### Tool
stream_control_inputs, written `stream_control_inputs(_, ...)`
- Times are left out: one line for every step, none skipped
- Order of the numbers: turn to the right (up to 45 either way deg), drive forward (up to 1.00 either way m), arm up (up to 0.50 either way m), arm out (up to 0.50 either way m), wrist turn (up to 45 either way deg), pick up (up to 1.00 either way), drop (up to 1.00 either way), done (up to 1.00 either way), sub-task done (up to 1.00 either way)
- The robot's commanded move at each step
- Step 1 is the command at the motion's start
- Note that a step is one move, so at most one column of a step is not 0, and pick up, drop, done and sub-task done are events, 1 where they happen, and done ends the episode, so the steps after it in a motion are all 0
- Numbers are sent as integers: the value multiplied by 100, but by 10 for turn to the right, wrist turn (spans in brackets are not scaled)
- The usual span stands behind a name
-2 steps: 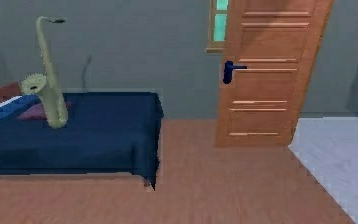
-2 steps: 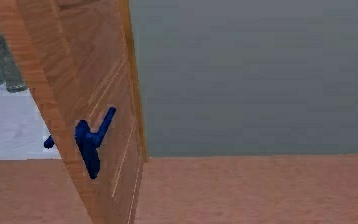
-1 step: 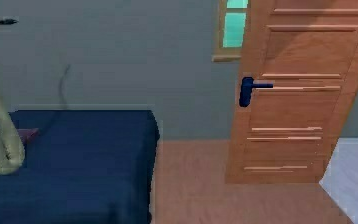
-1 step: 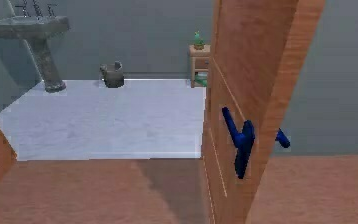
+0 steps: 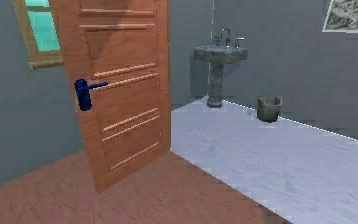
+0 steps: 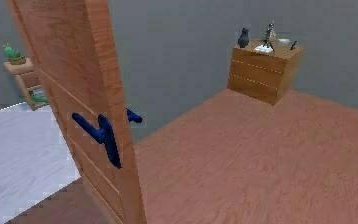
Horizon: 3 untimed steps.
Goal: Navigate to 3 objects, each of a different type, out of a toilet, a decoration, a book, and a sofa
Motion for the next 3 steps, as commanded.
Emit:
stream_control_inputs(150, 0, 0, 0, 0, 0, 0, 0, 0)
stream_control_inputs(0, 35, 0, 0, 0, 0, 0, 0, 0)
stream_control_inputs(120, 0, 0, 0, 0, 0, 0, 0, 0)
